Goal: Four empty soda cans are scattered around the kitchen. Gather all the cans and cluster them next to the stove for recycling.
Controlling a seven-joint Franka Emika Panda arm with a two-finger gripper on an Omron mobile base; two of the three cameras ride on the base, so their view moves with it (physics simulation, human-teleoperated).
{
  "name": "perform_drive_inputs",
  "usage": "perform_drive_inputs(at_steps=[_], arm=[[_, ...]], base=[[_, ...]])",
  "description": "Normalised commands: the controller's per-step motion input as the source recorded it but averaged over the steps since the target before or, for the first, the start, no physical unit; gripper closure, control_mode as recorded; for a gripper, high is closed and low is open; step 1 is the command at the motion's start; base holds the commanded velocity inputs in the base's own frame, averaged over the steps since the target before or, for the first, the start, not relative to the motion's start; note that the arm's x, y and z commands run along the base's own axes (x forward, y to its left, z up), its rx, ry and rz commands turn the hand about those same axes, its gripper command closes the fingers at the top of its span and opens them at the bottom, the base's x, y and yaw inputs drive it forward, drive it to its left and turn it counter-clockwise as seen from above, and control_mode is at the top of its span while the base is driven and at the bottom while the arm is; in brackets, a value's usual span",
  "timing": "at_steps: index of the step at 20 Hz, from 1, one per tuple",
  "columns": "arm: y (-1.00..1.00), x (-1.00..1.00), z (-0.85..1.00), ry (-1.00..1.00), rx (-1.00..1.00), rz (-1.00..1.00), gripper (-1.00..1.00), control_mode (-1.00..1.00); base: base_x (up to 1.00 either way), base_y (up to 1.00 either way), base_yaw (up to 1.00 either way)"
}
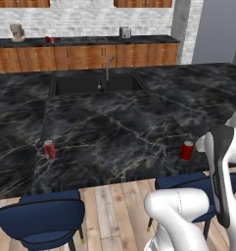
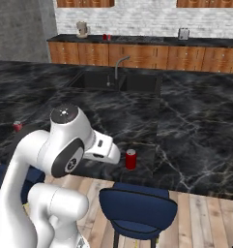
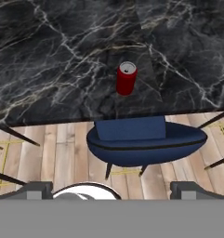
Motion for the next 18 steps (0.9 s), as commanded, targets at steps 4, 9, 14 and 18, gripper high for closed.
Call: perform_drive_inputs(at_steps=[4,9,14,18], arm=[[-0.13,0.23,-0.03,0.00,0.00,0.00,-1.00,-1.00],[-0.03,0.24,-0.08,0.00,0.00,0.00,-1.00,-1.00],[0.00,0.14,-0.17,0.00,0.00,0.00,-1.00,-1.00],[-0.02,0.06,-0.18,0.00,0.00,0.00,-1.00,-1.00]], base=[[0.00,0.00,0.00],[0.00,0.00,0.00],[0.00,0.00,0.00],[0.00,0.00,0.00]])
